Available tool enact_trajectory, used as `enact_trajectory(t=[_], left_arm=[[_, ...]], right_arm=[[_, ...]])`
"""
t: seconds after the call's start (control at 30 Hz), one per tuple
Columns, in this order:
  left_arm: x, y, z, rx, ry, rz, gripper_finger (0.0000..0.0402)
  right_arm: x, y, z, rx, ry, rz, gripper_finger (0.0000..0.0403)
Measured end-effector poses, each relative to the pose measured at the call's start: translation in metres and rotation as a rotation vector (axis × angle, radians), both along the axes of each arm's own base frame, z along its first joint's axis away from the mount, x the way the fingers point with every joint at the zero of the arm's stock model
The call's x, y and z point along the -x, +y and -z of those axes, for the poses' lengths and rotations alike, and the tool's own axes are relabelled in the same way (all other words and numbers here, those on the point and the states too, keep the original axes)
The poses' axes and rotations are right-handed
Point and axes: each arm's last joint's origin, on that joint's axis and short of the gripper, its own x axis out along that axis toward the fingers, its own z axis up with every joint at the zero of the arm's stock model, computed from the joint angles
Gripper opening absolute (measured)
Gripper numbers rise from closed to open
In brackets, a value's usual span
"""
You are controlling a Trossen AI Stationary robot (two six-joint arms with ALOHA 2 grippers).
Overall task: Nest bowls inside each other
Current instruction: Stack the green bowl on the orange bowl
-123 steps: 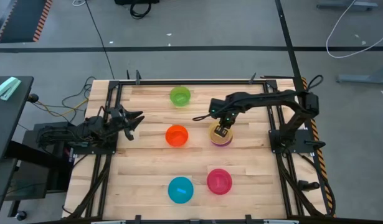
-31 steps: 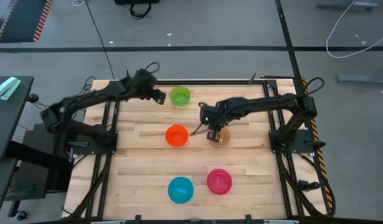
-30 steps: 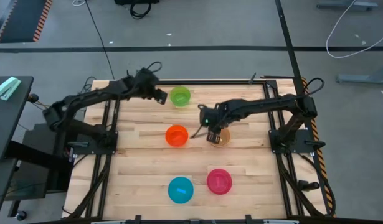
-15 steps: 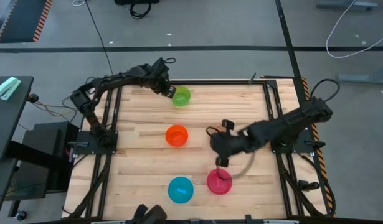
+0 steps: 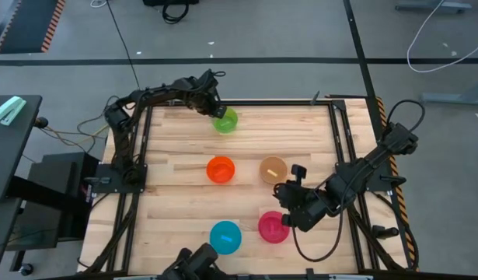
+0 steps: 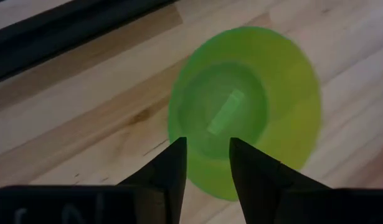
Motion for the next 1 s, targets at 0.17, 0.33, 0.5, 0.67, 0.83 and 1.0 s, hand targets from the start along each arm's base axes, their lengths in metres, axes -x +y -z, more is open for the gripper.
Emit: enact_trajectory(t=[0.17,0.33,0.5,0.67,0.83,1.0], left_arm=[[0.005,0.007,0.001,-0.041,0.069,-0.046,0.0137],[0.009,0.009,0.004,-0.032,0.091,-0.057,0.0134],[0.006,0.008,0.006,-0.032,0.088,-0.041,0.0138],[0.005,0.007,0.007,-0.029,0.088,-0.034,0.0146],[0.001,0.005,0.01,-0.025,0.089,-0.027,0.0143],[-0.005,0.002,0.024,0.016,0.088,0.003,0.0141]], right_arm=[[-0.001,0.0,0.003,-0.004,0.01,0.027,0.0085],[0.0,0.0,0.003,-0.006,0.01,0.031,0.0085],[-0.001,0.0,0.003,-0.011,0.007,0.036,0.0085],[-0.001,0.0,0.003,-0.011,0.007,0.036,0.0085],[-0.001,0.0,0.003,-0.011,0.007,0.036,0.0085],[-0.001,0.0,0.003,-0.003,0.003,0.037,0.0085]])
